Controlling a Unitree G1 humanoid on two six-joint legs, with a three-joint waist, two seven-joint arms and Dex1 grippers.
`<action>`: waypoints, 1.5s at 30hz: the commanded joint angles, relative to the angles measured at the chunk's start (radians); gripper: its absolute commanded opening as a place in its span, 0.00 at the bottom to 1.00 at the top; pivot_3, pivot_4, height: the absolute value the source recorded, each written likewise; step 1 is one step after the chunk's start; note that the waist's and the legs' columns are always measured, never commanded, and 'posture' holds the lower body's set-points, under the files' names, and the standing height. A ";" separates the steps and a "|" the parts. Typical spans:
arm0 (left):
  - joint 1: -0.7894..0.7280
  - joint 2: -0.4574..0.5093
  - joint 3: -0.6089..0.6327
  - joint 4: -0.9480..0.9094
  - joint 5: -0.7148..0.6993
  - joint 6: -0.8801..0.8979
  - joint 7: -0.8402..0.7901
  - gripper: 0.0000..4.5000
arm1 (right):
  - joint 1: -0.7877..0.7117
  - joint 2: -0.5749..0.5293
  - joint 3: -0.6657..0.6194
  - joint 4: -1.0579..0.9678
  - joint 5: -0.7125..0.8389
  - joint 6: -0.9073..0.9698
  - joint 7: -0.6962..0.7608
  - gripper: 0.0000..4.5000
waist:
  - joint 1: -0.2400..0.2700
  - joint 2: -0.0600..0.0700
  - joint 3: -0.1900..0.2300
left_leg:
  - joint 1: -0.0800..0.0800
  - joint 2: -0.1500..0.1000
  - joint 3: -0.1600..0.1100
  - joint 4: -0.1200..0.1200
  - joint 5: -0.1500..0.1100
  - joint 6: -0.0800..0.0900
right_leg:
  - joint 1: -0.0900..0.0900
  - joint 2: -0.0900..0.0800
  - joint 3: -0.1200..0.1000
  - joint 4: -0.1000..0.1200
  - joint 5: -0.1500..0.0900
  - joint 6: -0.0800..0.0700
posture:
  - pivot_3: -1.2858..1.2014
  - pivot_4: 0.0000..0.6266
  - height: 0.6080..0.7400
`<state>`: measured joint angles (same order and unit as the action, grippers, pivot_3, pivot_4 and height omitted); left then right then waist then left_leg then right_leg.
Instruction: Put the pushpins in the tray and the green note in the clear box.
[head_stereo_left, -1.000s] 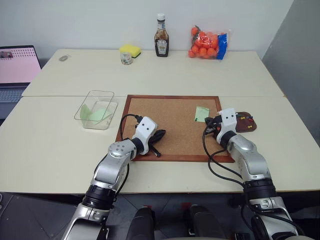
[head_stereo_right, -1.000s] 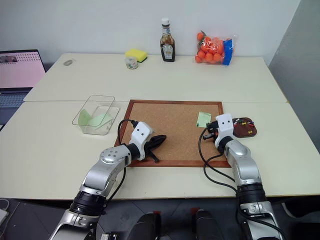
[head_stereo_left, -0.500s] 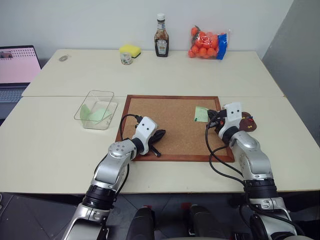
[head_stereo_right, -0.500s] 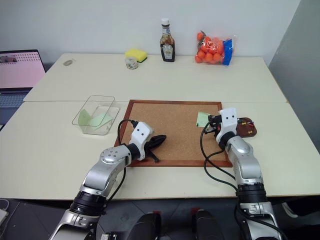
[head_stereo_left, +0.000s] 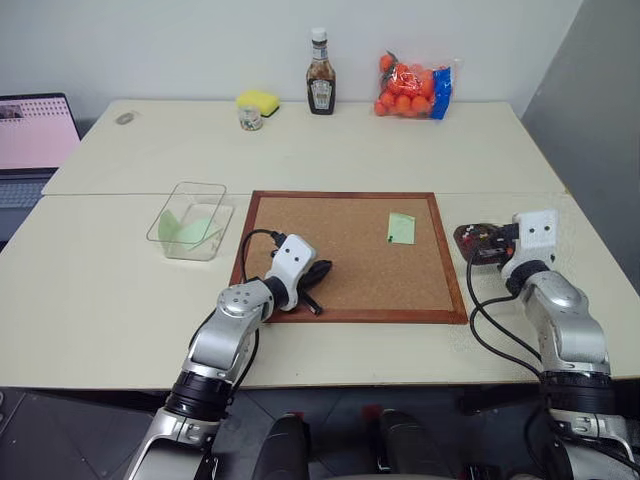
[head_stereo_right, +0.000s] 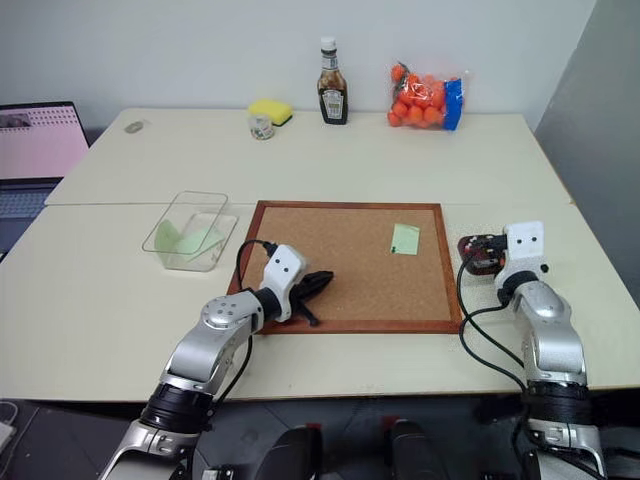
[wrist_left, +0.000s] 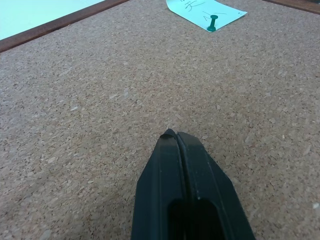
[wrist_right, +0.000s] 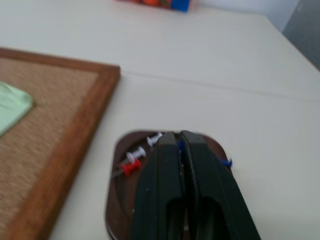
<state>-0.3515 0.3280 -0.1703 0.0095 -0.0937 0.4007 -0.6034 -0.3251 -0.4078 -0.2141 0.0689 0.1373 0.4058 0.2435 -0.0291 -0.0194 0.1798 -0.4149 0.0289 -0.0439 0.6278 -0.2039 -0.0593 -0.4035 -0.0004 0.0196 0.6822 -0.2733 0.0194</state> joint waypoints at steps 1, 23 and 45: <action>0.004 -0.002 -0.021 0.006 0.007 -0.001 -0.010 0.00 | -0.022 -0.018 -0.013 0.006 0.001 0.012 -0.001 0.01 | 0.000 0.000 0.000 | 0.000 0.000 0.000 0.000 0.000 0.000 | 0.000 0.000 0.000 0.000 0.000 0.000 | 0.52 0.24 1.00; -0.003 -0.006 -0.022 0.017 0.009 -0.005 -0.008 0.00 | -0.036 -0.030 0.012 0.054 -0.030 0.038 -0.013 0.41 | 0.000 0.000 0.000 | 0.000 0.000 0.000 0.000 0.000 0.000 | 0.000 0.000 0.000 0.000 0.000 0.000 | 0.52 0.24 1.00; -0.006 0.000 -0.017 0.028 0.009 -0.019 -0.011 0.00 | 0.050 0.050 0.076 -0.309 0.045 0.048 0.048 0.41 | 0.000 0.000 0.000 | 0.000 0.000 -0.001 0.000 0.000 0.000 | 0.000 0.000 -0.001 0.000 0.000 0.000 | 0.52 0.24 1.00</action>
<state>-0.3582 0.3284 -0.1708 0.0272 -0.0930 0.3822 -0.6070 -0.2789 -0.3819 -0.1869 -0.1415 0.1615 0.4592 0.2674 -0.0290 -0.0192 0.1797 -0.4150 0.0292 -0.0446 0.6279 -0.2039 -0.0593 -0.4035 -0.0003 0.0192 0.6822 -0.2734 0.0197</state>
